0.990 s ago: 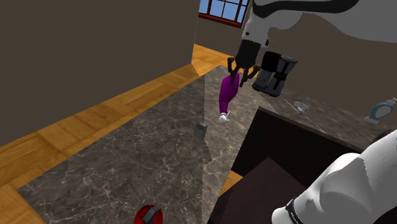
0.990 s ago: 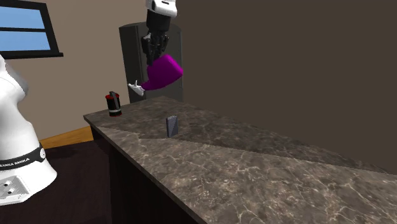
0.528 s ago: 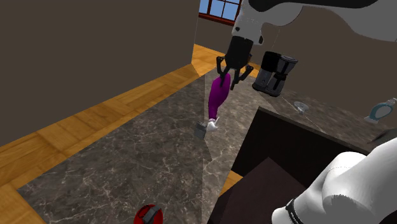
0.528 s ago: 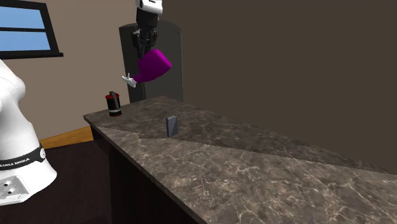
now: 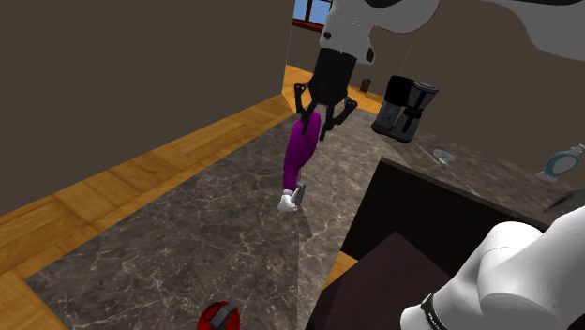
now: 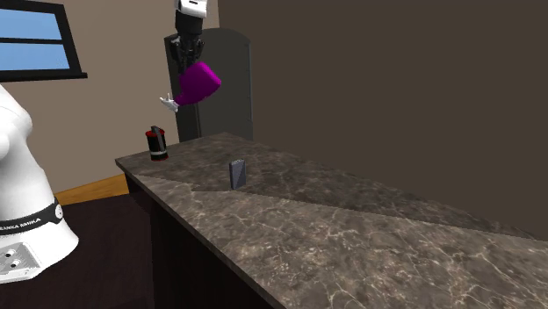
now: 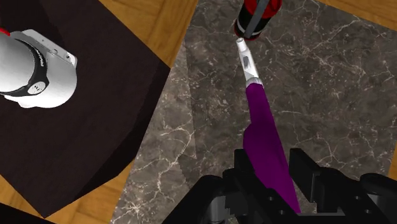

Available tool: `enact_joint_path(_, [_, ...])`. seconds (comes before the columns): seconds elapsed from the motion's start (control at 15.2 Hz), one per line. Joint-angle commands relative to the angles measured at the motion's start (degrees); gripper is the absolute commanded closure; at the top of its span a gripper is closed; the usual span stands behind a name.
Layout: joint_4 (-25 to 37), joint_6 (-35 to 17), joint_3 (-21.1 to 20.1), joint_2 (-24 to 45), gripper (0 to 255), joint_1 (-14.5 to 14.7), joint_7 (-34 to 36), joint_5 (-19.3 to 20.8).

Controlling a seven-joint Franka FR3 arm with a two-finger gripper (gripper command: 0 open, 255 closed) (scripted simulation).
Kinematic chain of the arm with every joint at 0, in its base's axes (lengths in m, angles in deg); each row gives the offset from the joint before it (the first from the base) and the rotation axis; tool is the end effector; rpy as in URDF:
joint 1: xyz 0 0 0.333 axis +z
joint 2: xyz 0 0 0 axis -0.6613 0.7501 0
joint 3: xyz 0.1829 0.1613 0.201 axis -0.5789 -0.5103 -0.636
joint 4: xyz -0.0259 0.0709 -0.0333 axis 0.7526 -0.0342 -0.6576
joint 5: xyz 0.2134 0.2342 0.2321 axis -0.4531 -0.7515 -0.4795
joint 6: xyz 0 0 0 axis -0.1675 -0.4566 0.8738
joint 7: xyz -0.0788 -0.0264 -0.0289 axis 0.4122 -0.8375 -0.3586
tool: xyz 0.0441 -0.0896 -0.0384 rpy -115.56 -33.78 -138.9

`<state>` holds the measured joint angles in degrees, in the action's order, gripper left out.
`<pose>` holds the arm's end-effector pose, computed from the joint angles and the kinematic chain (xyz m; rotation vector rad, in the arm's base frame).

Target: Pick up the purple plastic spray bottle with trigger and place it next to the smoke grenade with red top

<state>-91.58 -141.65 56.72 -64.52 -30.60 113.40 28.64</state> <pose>0.4517 0.1362 0.5935 -2.7024 1.1087 0.3843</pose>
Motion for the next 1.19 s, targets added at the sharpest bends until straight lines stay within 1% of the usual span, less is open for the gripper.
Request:
enact_joint_path(0.0, [0.4, -0.5, -1.8, 0.0, 255, 1.1, 2.9, -0.7])
enact_joint_path(0.33, [2.7, -1.8, -6.1, 1.2, 255, 3.9, 9.8, -2.1])
enact_joint_path(0.59, [5.9, -2.8, -9.8, 3.4, 255, 6.2, 15.7, -2.7])
enact_joint_path(1.12, [-0.9, -8.7, -10.1, 2.7, 255, 6.4, 13.9, -3.1])
